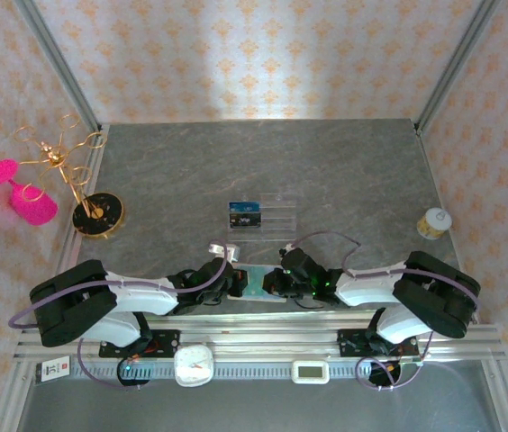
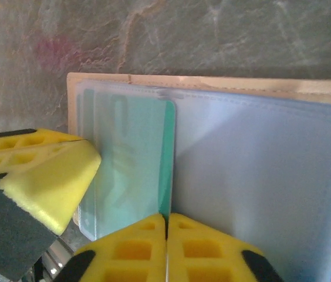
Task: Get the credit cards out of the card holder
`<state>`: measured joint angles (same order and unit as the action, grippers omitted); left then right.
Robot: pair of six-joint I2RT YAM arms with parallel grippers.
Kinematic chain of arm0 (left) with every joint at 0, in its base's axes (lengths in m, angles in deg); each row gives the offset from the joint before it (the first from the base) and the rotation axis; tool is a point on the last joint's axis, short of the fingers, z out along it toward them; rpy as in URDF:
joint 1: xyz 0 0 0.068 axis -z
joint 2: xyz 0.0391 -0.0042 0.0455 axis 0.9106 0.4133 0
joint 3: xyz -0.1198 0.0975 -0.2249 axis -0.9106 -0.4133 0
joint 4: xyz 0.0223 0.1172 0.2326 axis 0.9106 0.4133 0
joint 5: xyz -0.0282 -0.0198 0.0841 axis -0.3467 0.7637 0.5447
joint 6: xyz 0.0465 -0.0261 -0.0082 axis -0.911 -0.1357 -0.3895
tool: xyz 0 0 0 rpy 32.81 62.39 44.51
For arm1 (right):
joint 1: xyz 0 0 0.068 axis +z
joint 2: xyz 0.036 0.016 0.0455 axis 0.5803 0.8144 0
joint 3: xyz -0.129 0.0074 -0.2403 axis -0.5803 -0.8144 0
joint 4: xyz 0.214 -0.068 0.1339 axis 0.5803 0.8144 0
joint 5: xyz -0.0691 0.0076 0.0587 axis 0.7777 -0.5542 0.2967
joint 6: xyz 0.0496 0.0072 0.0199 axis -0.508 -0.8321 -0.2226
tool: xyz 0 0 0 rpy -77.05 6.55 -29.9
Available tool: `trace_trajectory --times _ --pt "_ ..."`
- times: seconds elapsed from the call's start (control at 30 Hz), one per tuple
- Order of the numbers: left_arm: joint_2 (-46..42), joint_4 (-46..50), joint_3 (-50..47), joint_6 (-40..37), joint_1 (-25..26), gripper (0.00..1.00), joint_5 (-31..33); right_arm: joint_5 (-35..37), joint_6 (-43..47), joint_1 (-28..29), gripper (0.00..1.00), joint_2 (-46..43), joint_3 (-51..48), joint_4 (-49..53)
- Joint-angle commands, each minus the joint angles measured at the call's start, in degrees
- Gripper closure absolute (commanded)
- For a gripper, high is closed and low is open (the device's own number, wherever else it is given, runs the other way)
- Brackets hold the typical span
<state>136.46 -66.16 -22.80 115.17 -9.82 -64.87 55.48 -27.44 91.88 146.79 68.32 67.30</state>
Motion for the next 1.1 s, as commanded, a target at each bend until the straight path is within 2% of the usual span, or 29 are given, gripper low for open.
trace_trajectory --times 0.0,0.3,0.47,0.6,0.83,1.0,1.07 --pt "0.18 4.32 -2.28 1.11 0.22 1.0 -0.08 1.47 -1.12 -0.13 1.0 -0.45 -1.31 -0.03" --pt "-0.77 2.7 -4.22 1.5 -1.2 1.0 -0.88 5.0 -3.49 -1.27 1.0 -8.89 -7.42 4.95" --pt "-2.71 3.93 -2.26 0.16 -1.28 1.0 -1.34 4.13 -1.69 -1.21 1.0 -7.92 -5.81 5.12" --pt "-6.72 4.88 1.32 -1.39 0.81 1.0 0.44 3.99 -0.69 -1.23 1.0 -7.25 -4.8 4.83" --pt "3.63 1.54 5.29 -1.84 2.94 1.0 -2.36 4.16 0.02 -1.22 1.0 -7.57 -4.64 5.13" --pt "5.37 5.66 5.11 -1.49 2.36 1.0 0.22 4.16 0.02 -1.29 0.99 -7.98 -5.08 4.54" --pt "4.82 5.45 4.24 -1.57 2.26 1.0 0.02 4.12 -0.07 -1.3 0.88 -7.82 -5.14 4.16"
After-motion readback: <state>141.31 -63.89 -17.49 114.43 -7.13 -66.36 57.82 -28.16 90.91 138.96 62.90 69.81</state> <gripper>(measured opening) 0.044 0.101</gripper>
